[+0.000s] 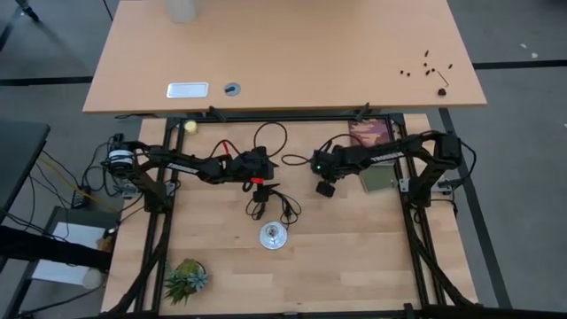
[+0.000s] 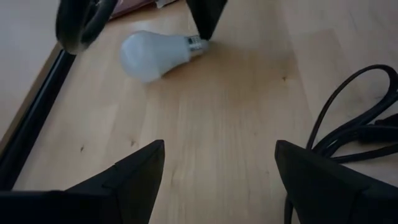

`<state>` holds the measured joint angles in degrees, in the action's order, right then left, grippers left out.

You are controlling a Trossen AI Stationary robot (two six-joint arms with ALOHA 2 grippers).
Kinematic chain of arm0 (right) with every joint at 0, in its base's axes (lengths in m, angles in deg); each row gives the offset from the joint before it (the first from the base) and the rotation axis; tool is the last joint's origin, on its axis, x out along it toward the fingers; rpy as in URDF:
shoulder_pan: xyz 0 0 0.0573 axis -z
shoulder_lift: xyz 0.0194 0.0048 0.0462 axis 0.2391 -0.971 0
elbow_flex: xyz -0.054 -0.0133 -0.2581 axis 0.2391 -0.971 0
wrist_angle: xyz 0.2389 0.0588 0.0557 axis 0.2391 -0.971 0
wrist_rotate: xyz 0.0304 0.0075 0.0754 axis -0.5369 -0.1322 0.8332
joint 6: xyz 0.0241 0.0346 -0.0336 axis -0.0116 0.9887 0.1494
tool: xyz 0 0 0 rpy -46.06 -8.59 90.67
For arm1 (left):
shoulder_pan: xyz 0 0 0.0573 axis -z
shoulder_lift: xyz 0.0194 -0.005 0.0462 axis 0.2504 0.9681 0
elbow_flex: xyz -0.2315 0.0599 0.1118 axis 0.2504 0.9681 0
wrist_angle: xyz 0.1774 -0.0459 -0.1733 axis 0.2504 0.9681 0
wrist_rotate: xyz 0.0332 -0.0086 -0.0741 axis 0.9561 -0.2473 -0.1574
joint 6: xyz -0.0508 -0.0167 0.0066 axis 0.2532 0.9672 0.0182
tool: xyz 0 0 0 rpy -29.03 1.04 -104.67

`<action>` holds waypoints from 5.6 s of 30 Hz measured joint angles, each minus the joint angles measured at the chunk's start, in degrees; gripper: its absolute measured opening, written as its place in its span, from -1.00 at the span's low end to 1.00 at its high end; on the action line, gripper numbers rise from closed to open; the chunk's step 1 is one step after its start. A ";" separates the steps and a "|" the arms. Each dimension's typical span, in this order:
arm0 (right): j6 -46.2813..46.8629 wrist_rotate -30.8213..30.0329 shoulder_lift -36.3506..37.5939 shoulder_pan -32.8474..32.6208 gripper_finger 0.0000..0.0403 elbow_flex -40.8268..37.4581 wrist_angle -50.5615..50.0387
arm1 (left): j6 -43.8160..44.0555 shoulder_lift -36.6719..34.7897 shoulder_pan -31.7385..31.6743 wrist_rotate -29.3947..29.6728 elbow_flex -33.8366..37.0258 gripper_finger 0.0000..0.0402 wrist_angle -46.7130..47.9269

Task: Screw lightbulb
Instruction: Insert the lightbulb into the silver lamp

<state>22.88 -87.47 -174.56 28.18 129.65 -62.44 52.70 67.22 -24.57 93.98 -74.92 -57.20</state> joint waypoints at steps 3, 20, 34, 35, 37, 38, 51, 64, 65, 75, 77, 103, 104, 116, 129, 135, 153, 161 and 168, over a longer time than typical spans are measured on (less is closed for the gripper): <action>-0.12 -3.42 0.00 1.34 -0.87 0.00 -0.77 | 0.02 0.00 0.08 0.02 0.00 0.54 0.50; -5.37 -0.43 -0.22 7.44 -0.87 0.00 13.51 | 1.85 -0.04 -0.35 -0.47 0.00 0.54 1.59; -9.09 6.51 -2.72 3.52 -0.94 0.04 23.55 | 2.52 -0.04 -0.57 -0.40 -2.00 0.54 4.73; -8.81 6.51 -2.35 3.41 -0.93 0.04 22.98 | 2.49 -0.04 -0.39 0.29 -2.26 0.54 4.74; -8.59 7.03 -1.92 3.41 -0.92 0.09 22.65 | 2.45 -0.04 -0.38 1.49 -2.73 0.54 4.76; -8.44 7.49 -1.84 3.41 -0.91 0.09 21.86 | 2.46 -0.06 -0.44 1.67 -2.86 0.54 4.72; 1.52 8.23 -1.35 -6.87 -0.88 0.10 4.35 | 0.94 6.76 1.53 1.77 -3.18 0.54 -2.05; 2.59 10.85 -1.62 -11.36 -0.89 0.00 17.59 | 0.81 7.61 1.46 0.99 -11.10 0.54 12.91; 2.49 10.77 -1.62 -10.96 -0.89 0.00 18.28 | 0.88 7.61 1.46 0.94 -11.24 0.54 13.60; -0.90 10.34 -1.62 -7.38 -0.90 0.00 20.21 | 2.80 7.61 1.46 -0.68 -11.41 0.67 8.17; -1.69 10.34 -1.62 -7.04 -0.90 0.00 21.38 | 2.75 8.59 1.42 -0.52 -11.44 0.73 5.81; 0.92 16.45 -1.57 -4.47 -0.88 -2.96 24.05 | 2.60 19.27 -1.83 -8.69 -14.43 0.87 -2.60; 0.95 16.92 -1.57 -4.39 -0.88 -3.28 24.52 | 2.60 19.60 -1.72 -8.44 -14.43 0.87 -2.33; 0.68 17.75 -1.62 -4.39 -0.88 -4.00 25.29 | 2.82 22.47 -1.11 -6.44 -14.37 0.87 -9.52; 0.16 17.75 -1.62 -4.37 -0.88 -4.02 25.58 | 7.76 24.45 -0.63 -5.69 -14.40 0.81 -9.84; 0.95 17.75 -1.62 -4.38 -0.89 -4.02 25.57 | 8.57 25.83 -0.23 -5.78 -14.49 0.63 -11.53; 1.19 16.85 11.38 -3.69 -0.89 -4.02 11.44 | 7.66 21.04 -0.59 -2.37 -14.43 0.36 -7.87; 3.16 15.98 19.14 -4.02 -0.89 -3.98 7.56 | 6.90 13.18 -0.24 -1.94 -16.65 0.29 6.48; 4.00 14.22 20.04 -6.78 -0.89 -3.98 6.72 | 7.32 8.99 1.60 -1.92 -20.38 0.32 19.94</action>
<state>26.88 -73.25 -154.52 21.40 125.68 -55.72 60.02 76.22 -22.97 92.07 -95.30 -37.26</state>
